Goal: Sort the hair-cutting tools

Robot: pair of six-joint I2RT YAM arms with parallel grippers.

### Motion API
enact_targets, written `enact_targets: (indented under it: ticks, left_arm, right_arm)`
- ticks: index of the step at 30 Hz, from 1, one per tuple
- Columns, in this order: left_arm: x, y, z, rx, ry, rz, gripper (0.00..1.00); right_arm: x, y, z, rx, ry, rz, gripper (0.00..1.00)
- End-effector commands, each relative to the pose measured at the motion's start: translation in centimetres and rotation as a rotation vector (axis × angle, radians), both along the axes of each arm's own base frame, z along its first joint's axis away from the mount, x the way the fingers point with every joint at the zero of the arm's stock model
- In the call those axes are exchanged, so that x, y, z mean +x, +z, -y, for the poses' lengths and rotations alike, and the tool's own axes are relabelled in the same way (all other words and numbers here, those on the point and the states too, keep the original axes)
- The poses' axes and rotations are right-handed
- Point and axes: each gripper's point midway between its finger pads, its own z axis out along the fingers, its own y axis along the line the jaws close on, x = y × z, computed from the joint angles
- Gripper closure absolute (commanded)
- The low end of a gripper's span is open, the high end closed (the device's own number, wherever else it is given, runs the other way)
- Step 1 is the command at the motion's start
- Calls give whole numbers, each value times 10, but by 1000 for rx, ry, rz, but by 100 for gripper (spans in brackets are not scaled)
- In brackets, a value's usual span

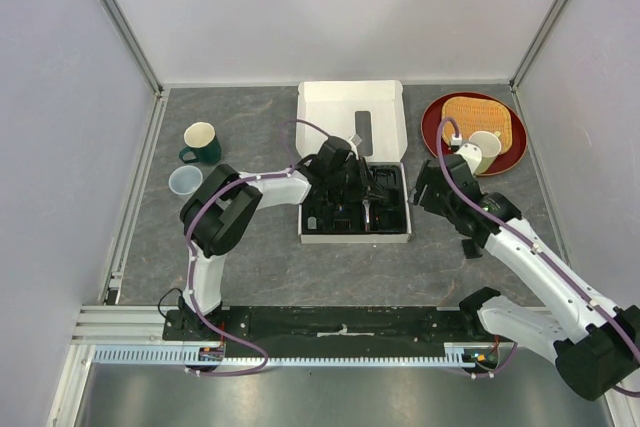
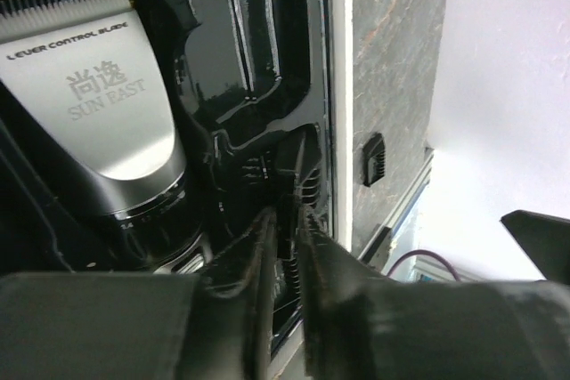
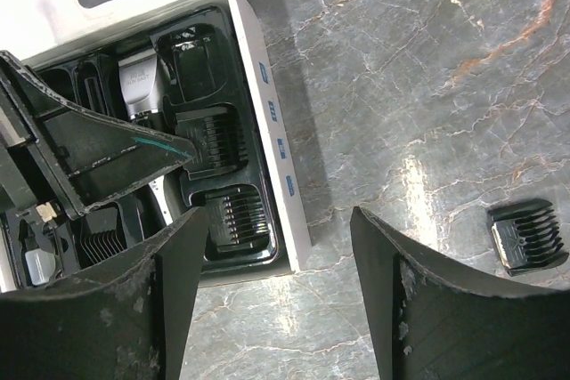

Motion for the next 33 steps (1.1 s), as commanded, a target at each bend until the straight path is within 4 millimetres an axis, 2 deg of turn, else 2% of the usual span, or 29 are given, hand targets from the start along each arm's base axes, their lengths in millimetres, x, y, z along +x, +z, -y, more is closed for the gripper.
enact_targets:
  ticks: [1,4,6,11,15,19,24,28,33]
  left_arm:
    - [3,4,-7,53,16,42,71]
    - [7,11,-13,83,30,87,56]
    - [10,16,-15,93,36,115,53]
    - [11,36,-20,89,49,168,52]
    - [8,44,-31,108,70,195,52]
    - [8,52,-47,136,103,234,52]
    - [3,60,-67,179,128,265,52]
    - [2,60,-80,197,143,279,52]
    - [-2,53,-88,208,141,272,52]
  right_arm:
    - [5,2,-7,7,32,8,27]
    - [5,-3,-12,2,68,-20,28]
    - [5,-6,-19,1,117,-43,32]
    - [11,-15,-37,16,199,-77,44]
    - [23,-19,-54,51,243,-68,54]
    - [43,-18,-71,88,266,-20,57]
    - [65,-30,-89,123,286,1,59]
    - [77,-45,-91,97,264,-22,64]
    - [83,-72,-86,40,214,-107,67]
